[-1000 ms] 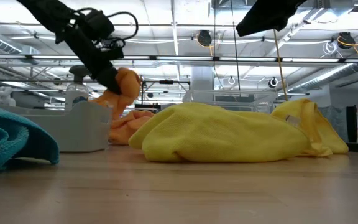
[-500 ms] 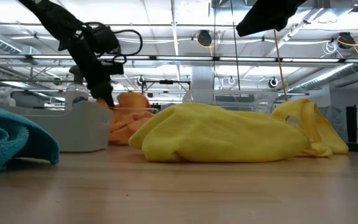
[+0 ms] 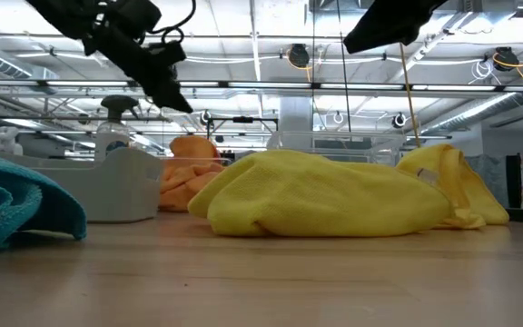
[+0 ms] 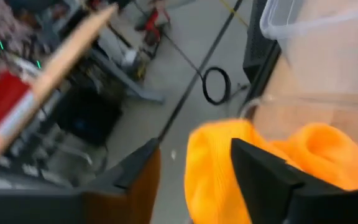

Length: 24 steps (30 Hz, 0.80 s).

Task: Sort microfiber towel by color & place in baskets
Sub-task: Put the bottom orange towel into the left transparent bin

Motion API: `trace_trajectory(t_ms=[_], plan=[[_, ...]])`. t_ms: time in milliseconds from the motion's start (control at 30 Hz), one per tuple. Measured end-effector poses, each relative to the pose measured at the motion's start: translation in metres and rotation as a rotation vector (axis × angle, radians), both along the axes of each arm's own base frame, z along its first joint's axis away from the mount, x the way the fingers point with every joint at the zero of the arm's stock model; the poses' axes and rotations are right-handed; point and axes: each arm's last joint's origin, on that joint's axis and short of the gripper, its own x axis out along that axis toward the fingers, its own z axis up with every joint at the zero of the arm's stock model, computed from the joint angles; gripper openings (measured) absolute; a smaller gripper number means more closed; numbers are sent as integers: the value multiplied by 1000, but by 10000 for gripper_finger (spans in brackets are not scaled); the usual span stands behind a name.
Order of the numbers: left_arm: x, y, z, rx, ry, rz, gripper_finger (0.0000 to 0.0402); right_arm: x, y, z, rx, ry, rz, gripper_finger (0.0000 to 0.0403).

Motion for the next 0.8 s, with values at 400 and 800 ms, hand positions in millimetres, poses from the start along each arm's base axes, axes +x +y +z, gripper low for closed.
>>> trace_trajectory(t_ms=[400, 800], plan=[[28, 27, -72, -213, 219, -89, 7, 8, 3, -11, -10, 54, 7, 160], [23, 22, -87, -352, 285, -38, 20, 12, 4, -13, -24, 50, 17, 160]])
